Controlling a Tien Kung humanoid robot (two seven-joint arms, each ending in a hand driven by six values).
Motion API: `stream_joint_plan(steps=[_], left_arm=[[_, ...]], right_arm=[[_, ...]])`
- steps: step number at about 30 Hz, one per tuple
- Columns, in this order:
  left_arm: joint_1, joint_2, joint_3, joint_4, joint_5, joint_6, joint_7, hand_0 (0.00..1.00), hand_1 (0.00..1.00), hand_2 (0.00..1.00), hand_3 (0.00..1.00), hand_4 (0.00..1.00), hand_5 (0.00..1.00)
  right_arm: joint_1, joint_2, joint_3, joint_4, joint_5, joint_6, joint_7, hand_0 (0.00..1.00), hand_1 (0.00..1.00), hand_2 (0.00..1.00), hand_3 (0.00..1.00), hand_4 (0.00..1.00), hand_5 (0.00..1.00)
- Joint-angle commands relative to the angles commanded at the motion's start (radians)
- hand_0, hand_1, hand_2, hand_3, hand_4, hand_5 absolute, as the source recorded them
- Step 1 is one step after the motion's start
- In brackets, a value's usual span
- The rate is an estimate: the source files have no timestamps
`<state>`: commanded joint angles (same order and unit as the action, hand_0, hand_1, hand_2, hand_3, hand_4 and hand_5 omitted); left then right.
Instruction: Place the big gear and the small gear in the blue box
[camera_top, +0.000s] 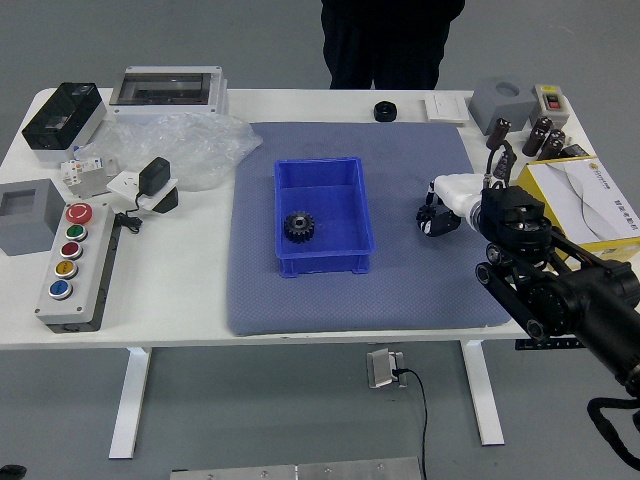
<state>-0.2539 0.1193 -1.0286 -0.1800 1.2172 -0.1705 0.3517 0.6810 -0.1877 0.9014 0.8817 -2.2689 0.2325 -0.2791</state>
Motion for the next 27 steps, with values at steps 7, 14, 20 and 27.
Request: stream_joint_plan(steps=[7,14,20,27], left_arm=[[-0.001,0.0,0.001,0.0,-0.002,0.0,0.0,0.824,0.784,0.779,0.749,0.658,0.378],[-0.001,0.0,0.001,0.0,-0.002,0.0,0.0,0.823,0.784,0.779,0.75,0.658,0.379],[-0.002,-0.001,0.001,0.0,-0.002,0.0,0.0,0.824,0.784,0.779,0.749,0.658,0.379],[-0.001,-0.002,0.001,0.0,0.0,-0.001,0.001,0.824,0.784,0.779,0.749,0.658,0.379]], right_arm=[[0.007,0.012,0.001,-0.009,0.0,0.0,-0.002,0.677,0.609,0.692,0.694,0.666,0.433],[0.008,0.018,0.003,-0.016,0.0,-0.004,-0.004,0.672,0.602,0.686,0.688,0.659,0.429],[0.008,0.025,0.005,-0.023,0.0,-0.009,-0.007,0.662,0.589,0.674,0.679,0.639,0.426],[0.001,0.032,0.007,-0.031,0.0,-0.016,-0.009,0.649,0.576,0.668,0.671,0.613,0.415]])
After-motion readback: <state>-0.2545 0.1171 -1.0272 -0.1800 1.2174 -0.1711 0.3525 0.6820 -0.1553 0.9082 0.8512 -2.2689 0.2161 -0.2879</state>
